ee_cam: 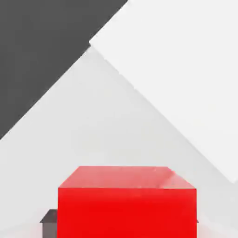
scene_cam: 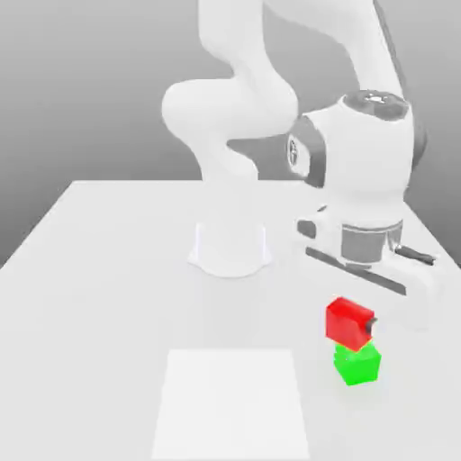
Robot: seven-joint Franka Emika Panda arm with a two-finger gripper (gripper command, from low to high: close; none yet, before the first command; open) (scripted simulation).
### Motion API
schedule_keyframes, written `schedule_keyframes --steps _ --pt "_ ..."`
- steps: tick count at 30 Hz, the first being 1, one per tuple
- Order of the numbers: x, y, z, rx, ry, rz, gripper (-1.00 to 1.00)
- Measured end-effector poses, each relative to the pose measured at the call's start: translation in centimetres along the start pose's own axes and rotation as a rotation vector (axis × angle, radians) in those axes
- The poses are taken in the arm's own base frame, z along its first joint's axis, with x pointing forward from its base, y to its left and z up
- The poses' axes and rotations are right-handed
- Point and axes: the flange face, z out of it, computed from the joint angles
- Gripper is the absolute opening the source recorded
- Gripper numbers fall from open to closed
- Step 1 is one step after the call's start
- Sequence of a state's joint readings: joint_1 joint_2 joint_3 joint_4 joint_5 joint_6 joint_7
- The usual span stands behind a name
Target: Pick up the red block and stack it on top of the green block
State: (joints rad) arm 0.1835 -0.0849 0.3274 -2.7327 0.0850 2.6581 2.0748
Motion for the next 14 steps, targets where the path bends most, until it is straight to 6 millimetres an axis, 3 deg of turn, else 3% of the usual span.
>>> schedule_keyframes --steps 2,10,11,14 --pt "-0.5 1.0 0.6 0.004 0.011 0.026 -1.0" --pt "-0.5 1.2 5.7 0.006 0.015 0.039 -1.0" --pt "-0.5 1.4 6.4 0.004 0.014 0.037 1.0" --pt "-0.5 1.4 6.4 0.004 0.014 0.037 1.0"
